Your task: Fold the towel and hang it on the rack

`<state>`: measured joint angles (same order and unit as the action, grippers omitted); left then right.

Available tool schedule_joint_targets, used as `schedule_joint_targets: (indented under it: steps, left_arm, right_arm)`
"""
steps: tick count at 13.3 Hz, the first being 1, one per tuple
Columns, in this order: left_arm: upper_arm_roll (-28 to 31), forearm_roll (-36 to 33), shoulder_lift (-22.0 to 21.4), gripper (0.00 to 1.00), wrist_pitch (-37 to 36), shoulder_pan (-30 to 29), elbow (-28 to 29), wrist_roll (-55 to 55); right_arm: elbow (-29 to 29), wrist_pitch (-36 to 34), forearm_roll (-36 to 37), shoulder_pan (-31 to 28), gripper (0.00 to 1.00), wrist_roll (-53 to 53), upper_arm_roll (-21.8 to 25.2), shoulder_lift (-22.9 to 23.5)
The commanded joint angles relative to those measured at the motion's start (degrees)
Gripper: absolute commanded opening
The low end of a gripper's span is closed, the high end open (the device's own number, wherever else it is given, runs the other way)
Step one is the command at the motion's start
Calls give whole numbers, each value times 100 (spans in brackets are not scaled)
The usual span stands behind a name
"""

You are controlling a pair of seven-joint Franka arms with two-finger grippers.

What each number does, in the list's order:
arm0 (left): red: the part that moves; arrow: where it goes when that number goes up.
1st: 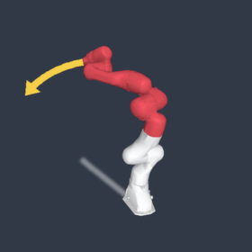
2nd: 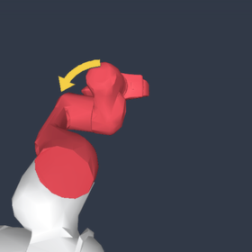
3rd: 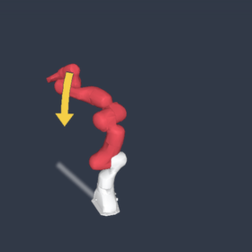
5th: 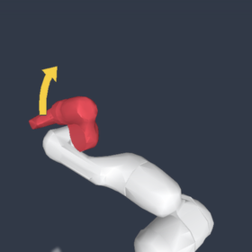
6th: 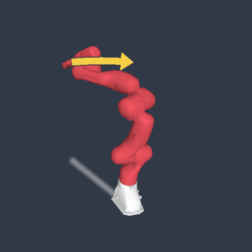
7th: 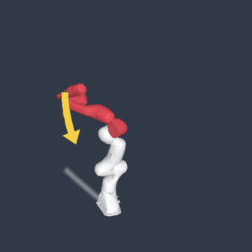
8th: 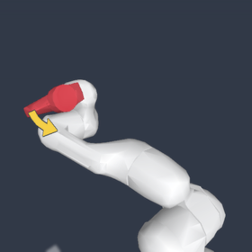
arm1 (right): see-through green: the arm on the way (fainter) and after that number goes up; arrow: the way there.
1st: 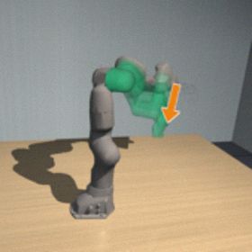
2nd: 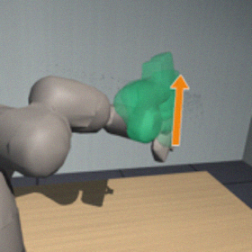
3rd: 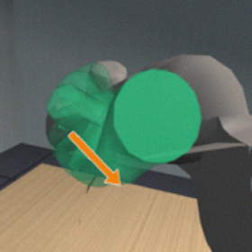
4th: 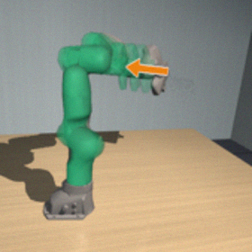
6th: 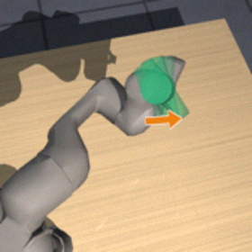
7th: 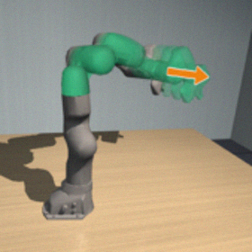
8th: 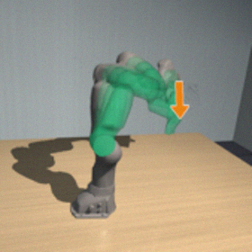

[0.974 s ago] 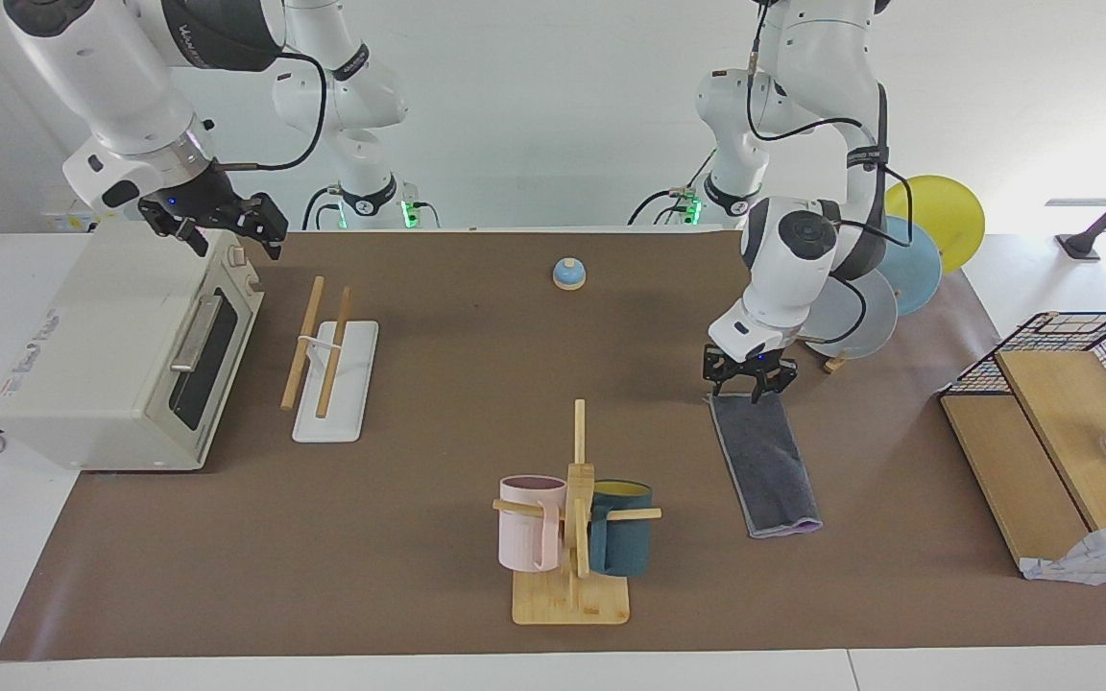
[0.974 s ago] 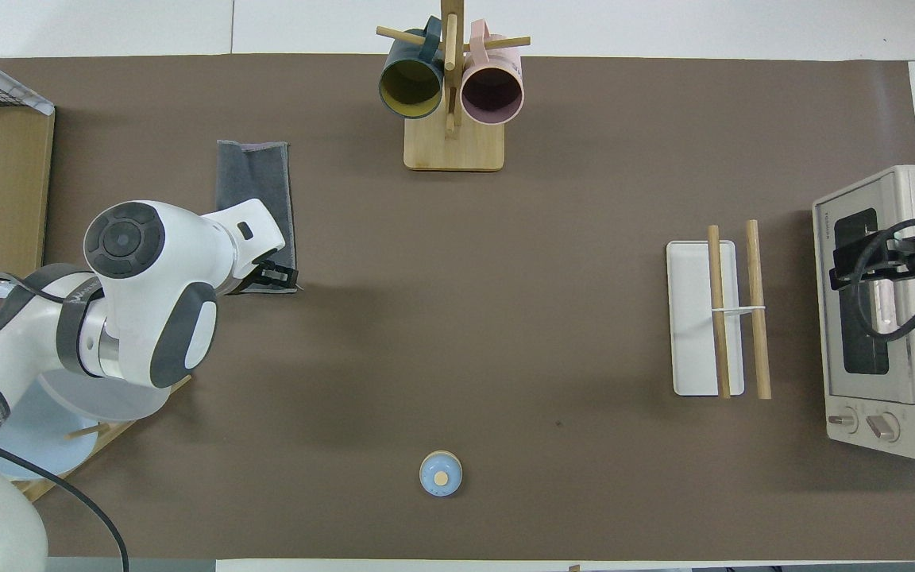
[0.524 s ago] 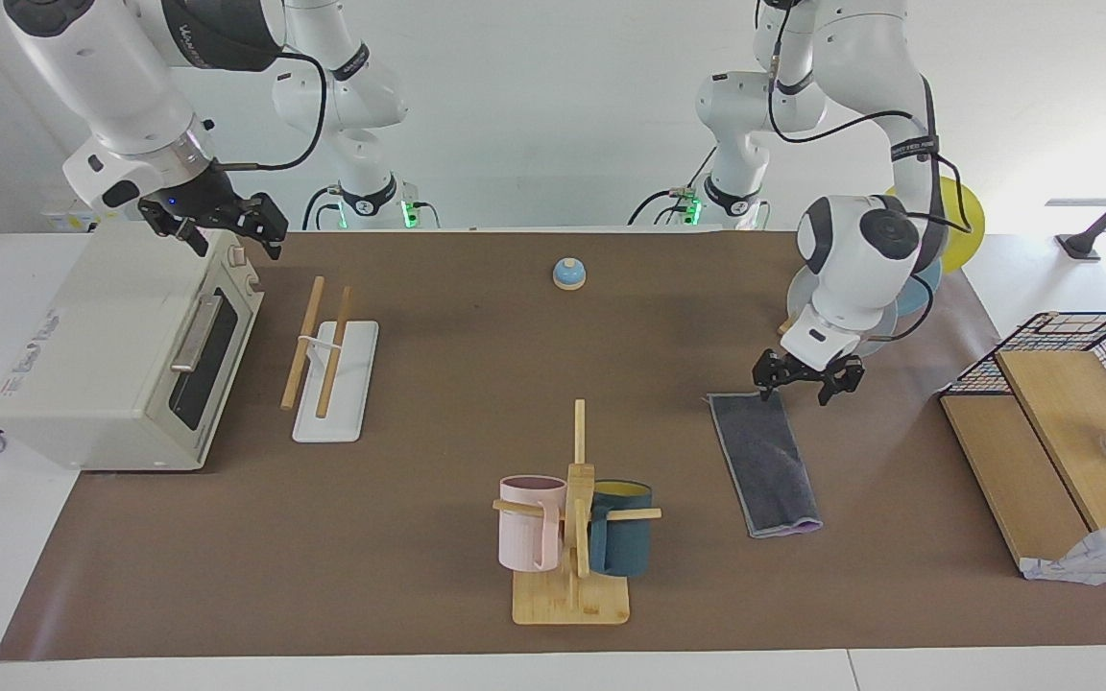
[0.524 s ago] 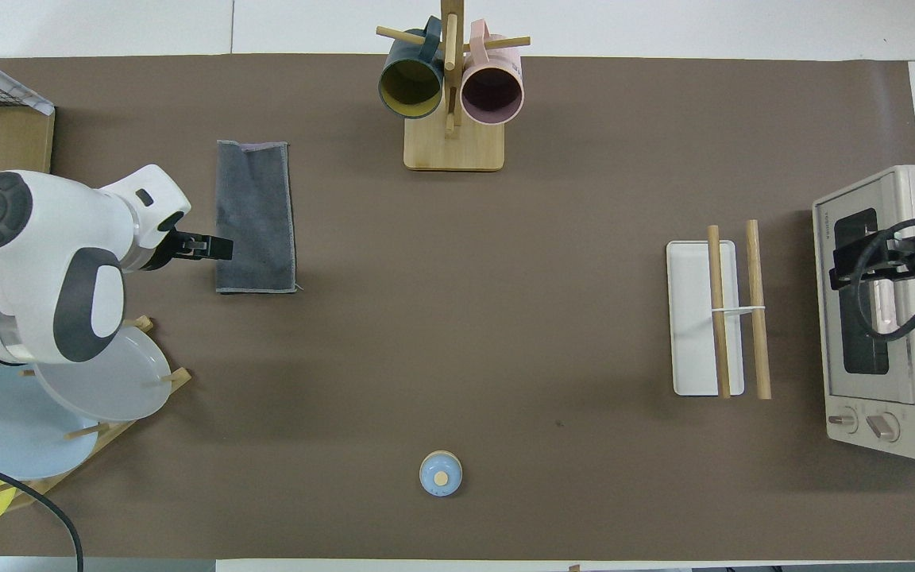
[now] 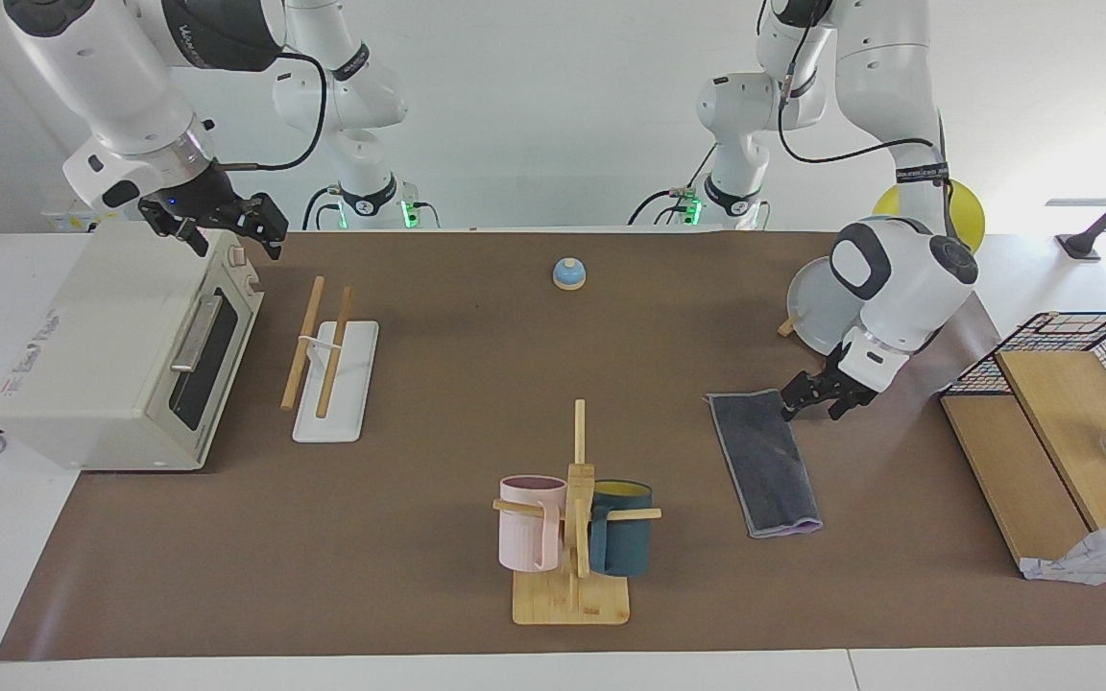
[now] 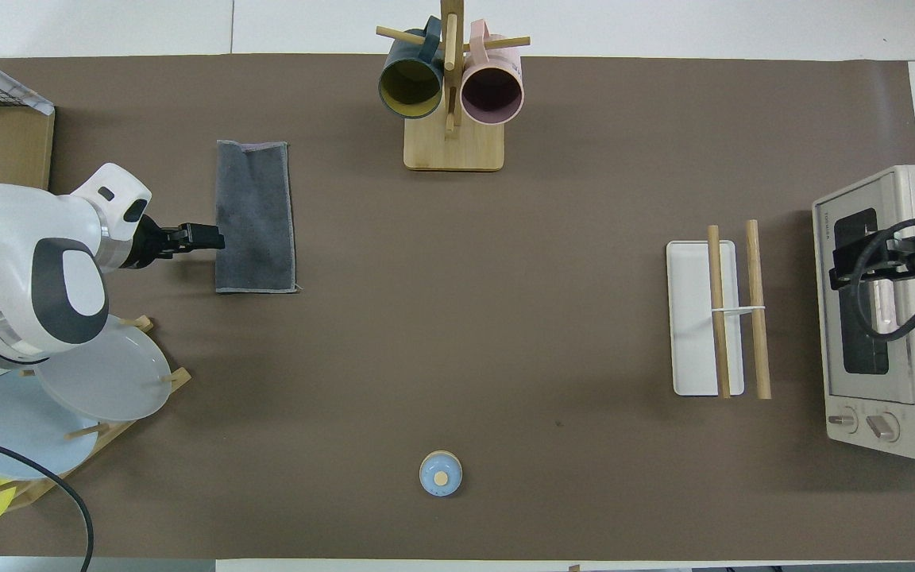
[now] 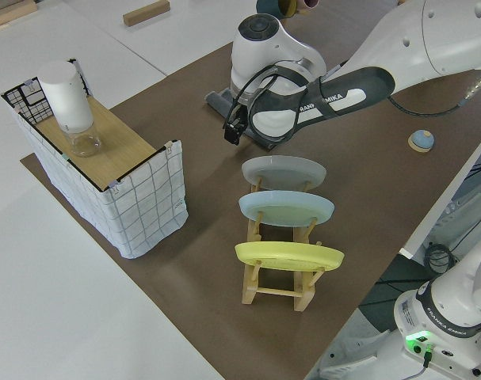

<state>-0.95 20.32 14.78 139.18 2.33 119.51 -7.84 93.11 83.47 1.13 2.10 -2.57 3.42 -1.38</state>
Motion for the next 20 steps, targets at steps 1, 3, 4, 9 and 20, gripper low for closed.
schedule_joint_targets:
  steps: [1,3,4,9,20]
  left_arm:
    - [-37,218,183,100,101,21,-68,-42]
    - [-81,262,297,100,92,39,-103,-51]
    - [-142,297,297,100,48,39,-103,-42]
    - [-309,341,464,100,83,57,-428,-33]
    - [-283,236,499,72,-154,13,-428,-455]
  right_arm:
    - [31,37,10,-87,100,-42,-61,-21]
    - [31,37,10,-87,100,-42,-61,-21]
    - [31,37,10,-87,100,-42,-61,-21]
    - [31,37,10,-87,100,-42,-70,-21]
    - [31,37,10,-87,100,-42,-61,-21]
